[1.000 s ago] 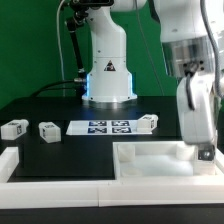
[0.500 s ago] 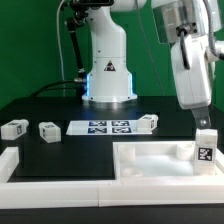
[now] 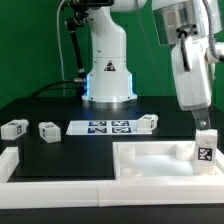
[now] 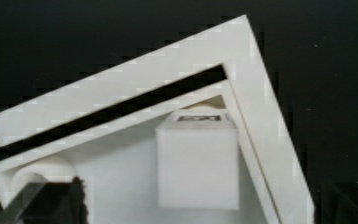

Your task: Assemble square table

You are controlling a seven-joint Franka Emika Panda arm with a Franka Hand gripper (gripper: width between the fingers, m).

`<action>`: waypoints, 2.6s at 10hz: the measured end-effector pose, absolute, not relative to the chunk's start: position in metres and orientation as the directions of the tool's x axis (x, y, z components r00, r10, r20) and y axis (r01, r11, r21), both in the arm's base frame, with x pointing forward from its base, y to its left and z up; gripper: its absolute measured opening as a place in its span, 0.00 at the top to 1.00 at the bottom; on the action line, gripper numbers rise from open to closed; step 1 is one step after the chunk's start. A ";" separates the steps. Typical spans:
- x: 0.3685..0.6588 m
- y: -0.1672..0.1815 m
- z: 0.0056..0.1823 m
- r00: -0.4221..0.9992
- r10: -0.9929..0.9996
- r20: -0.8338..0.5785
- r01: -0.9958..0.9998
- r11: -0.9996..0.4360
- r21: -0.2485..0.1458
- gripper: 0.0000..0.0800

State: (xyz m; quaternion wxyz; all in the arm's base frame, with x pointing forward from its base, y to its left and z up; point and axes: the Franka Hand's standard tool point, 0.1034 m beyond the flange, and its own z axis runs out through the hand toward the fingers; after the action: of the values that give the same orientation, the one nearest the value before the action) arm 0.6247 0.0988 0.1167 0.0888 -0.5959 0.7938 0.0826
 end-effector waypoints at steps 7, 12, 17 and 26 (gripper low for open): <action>0.585 0.094 0.130 0.203 -0.954 -0.221 -0.979 -0.194 -0.059 0.19; 0.529 0.073 0.103 0.579 -0.786 -0.218 -0.815 -0.562 -0.137 0.19; 0.497 0.072 0.087 0.670 -0.709 -0.221 -0.741 -0.659 -0.133 0.19; 0.395 0.045 0.050 0.548 -0.489 -0.679 -0.693 -0.720 -0.042 0.19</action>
Offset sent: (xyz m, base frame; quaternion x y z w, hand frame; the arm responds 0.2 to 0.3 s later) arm -0.0264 -0.0039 0.0127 -0.0385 0.0615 -0.1694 0.9829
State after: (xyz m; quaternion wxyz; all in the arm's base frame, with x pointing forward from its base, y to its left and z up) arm 0.3950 0.0449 0.0503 0.1545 -0.8662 0.3411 0.3310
